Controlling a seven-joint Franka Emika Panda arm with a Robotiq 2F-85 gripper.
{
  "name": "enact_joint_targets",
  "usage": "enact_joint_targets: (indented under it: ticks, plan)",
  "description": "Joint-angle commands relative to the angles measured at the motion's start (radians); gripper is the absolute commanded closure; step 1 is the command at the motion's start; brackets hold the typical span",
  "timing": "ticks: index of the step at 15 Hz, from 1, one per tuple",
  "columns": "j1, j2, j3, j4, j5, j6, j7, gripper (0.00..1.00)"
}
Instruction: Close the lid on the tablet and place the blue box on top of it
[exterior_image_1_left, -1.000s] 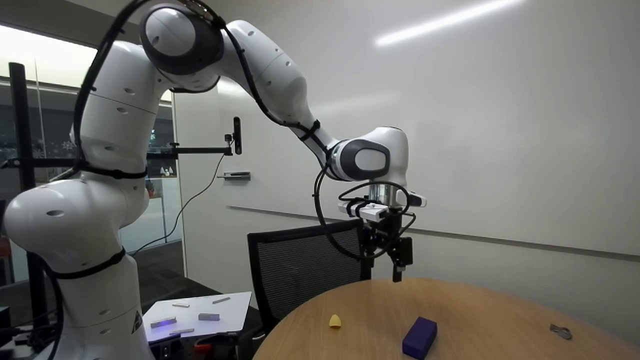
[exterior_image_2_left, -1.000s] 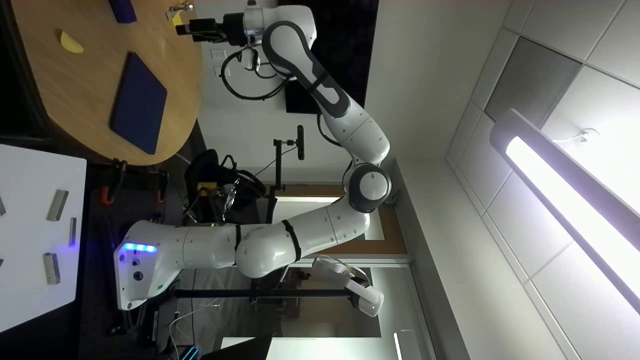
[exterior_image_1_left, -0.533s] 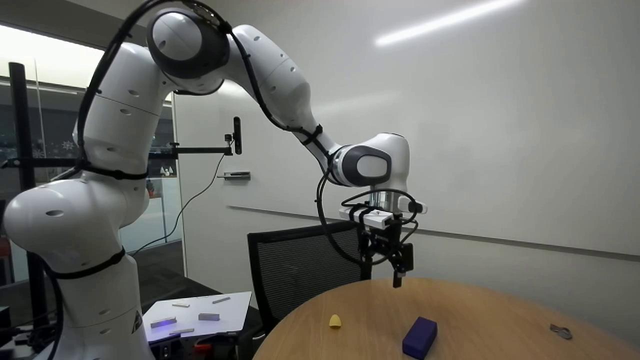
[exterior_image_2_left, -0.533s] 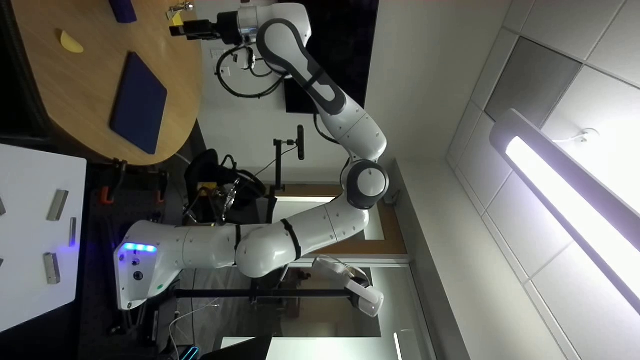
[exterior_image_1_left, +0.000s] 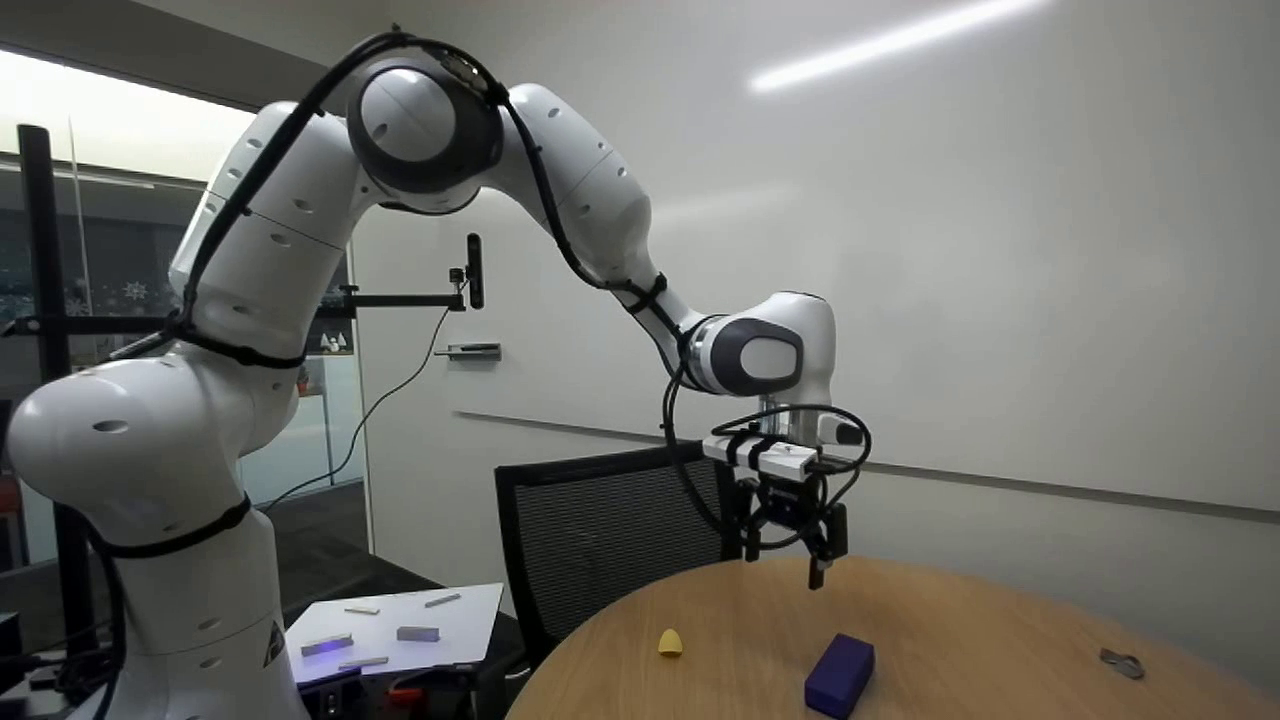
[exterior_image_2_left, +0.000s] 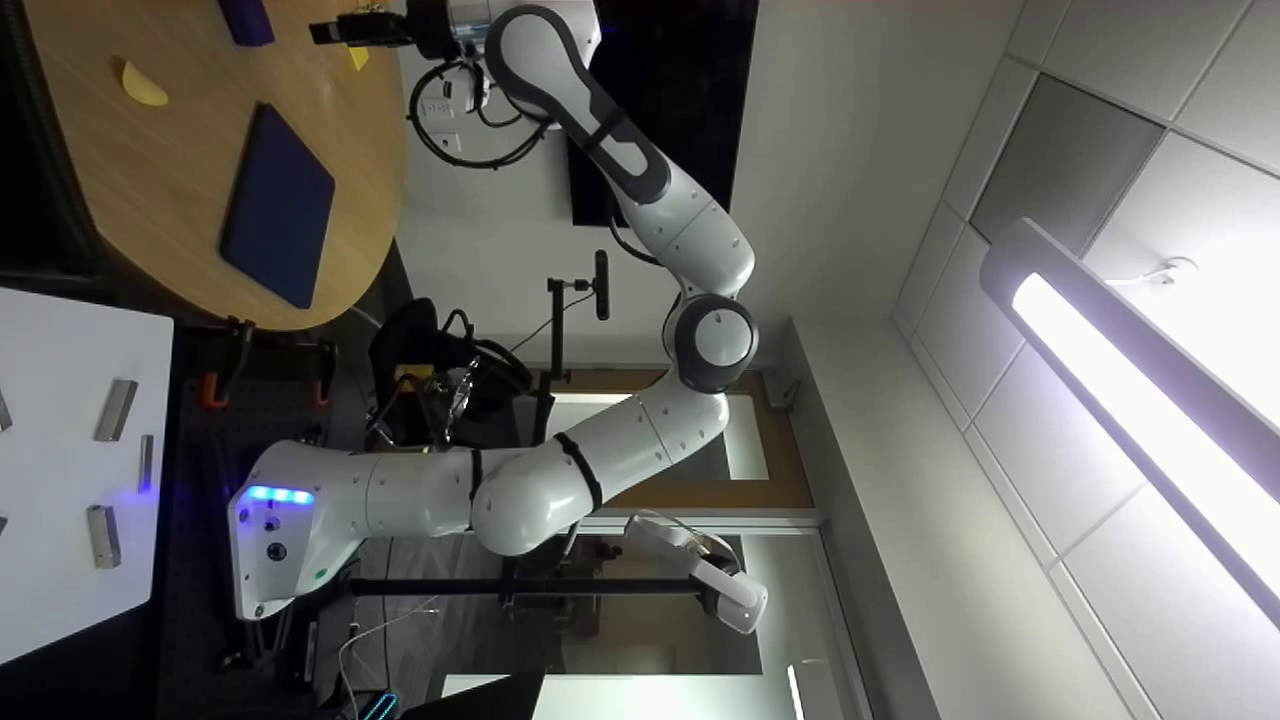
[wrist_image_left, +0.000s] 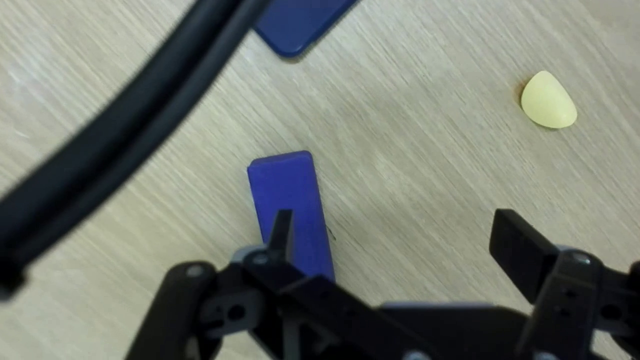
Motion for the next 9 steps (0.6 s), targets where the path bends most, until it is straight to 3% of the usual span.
enact_joint_targets:
  ticks: [1, 9]
  plan:
    - [0.005, 0.08, 0.004, 0.083, -0.032, 0.009, -0.013, 0.0]
    - [0.0, 0.234, 0.009, 0.262, -0.055, -0.017, -0.049, 0.0]
